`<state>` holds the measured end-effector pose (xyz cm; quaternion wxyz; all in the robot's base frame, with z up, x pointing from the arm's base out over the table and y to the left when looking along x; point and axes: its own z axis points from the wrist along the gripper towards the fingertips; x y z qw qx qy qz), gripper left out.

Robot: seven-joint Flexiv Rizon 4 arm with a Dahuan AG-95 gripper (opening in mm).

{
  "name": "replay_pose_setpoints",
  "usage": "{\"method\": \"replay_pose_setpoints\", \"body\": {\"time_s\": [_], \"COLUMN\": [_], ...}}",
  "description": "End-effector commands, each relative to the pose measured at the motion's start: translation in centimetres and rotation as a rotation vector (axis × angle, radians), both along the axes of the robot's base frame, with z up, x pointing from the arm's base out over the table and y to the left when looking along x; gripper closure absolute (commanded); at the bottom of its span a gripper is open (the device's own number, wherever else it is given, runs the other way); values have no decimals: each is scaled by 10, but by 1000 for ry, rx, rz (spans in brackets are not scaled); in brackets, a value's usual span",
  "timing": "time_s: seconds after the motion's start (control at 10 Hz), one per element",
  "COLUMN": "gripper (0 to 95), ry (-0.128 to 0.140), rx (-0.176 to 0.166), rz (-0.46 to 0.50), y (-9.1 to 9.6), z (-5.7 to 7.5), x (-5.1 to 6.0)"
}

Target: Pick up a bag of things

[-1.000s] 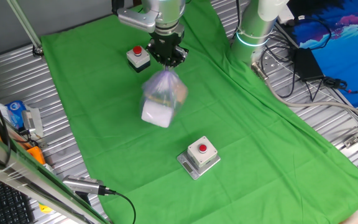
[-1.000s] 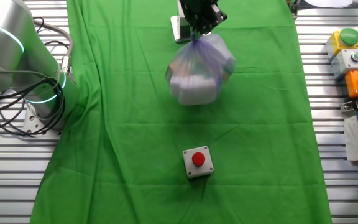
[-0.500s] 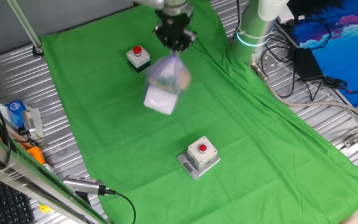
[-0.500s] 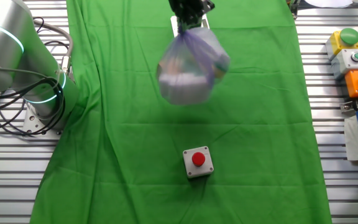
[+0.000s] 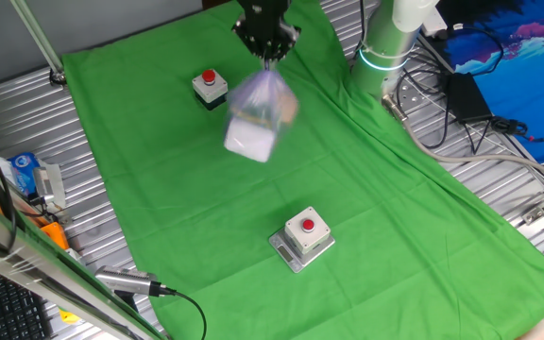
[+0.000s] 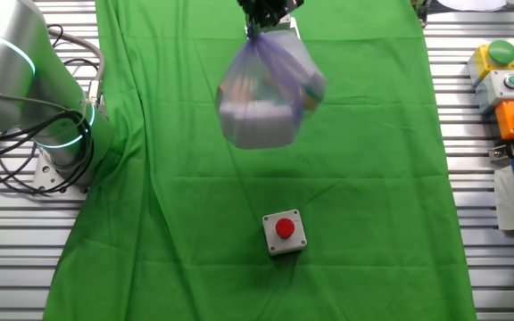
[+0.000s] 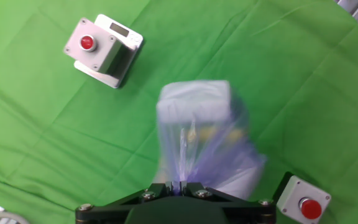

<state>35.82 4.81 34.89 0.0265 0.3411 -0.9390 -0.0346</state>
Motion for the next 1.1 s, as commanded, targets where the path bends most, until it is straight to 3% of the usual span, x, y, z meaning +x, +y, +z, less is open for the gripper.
{"method": "replay_pose_setpoints", "body": {"time_s": [0.1, 0.5, 0.9, 1.1], "gripper": [950, 950, 950, 950], "ry": [-11, -11, -21, -22], "rx": [9, -24, -11, -39], "rz": [21, -3, -15, -7], "y": [0, 0, 1, 1], "z": [-2, -2, -3, -4], "x": [0, -1, 1, 2]}}
